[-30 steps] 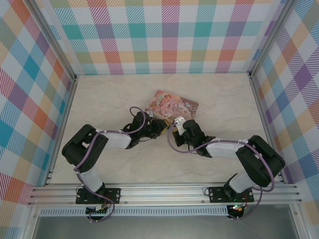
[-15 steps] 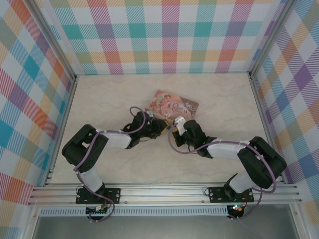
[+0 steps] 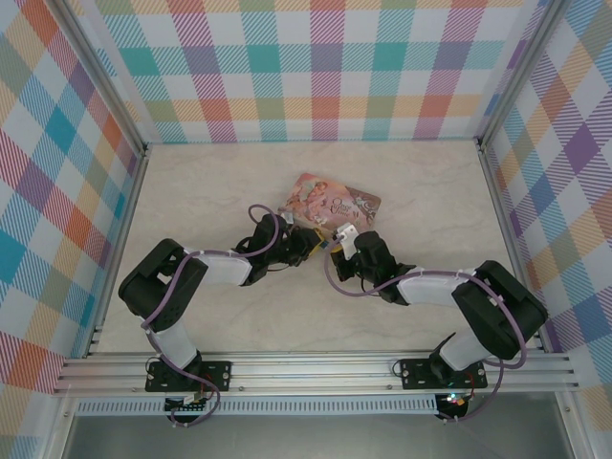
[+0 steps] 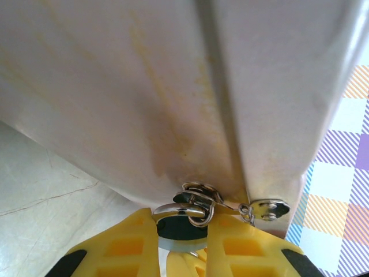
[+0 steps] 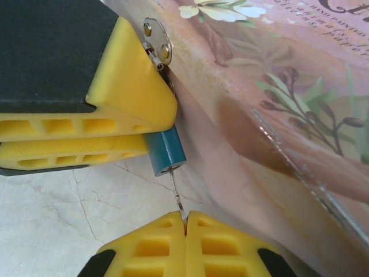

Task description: Unlock a padlock with a key

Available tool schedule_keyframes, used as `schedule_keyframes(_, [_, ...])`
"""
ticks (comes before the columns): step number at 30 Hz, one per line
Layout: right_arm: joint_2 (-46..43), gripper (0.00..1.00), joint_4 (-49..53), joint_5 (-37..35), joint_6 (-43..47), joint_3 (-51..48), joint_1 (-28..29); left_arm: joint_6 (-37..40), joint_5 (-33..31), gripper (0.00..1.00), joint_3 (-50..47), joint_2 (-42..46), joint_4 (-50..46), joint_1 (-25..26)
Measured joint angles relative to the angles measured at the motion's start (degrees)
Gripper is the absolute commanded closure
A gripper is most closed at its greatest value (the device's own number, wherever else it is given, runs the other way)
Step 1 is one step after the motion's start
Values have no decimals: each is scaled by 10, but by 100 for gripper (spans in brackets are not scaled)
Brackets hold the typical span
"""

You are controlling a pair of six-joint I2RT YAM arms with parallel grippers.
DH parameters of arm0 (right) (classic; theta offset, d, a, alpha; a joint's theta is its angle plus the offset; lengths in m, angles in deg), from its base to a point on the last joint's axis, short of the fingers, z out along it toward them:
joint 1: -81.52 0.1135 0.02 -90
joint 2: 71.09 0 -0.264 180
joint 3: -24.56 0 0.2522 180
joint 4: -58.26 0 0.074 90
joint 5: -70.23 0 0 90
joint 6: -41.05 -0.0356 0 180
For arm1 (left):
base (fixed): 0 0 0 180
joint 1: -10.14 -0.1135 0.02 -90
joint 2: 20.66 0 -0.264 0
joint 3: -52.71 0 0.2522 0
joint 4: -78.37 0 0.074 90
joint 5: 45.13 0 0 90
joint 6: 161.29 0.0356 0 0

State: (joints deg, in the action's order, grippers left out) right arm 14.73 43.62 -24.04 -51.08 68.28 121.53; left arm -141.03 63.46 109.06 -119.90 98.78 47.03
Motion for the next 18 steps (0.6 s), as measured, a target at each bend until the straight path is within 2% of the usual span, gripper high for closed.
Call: schedule_keyframes(18, [79,96,-149,120,48,-2,-53,-1,-27,86,0,13,-2,-11])
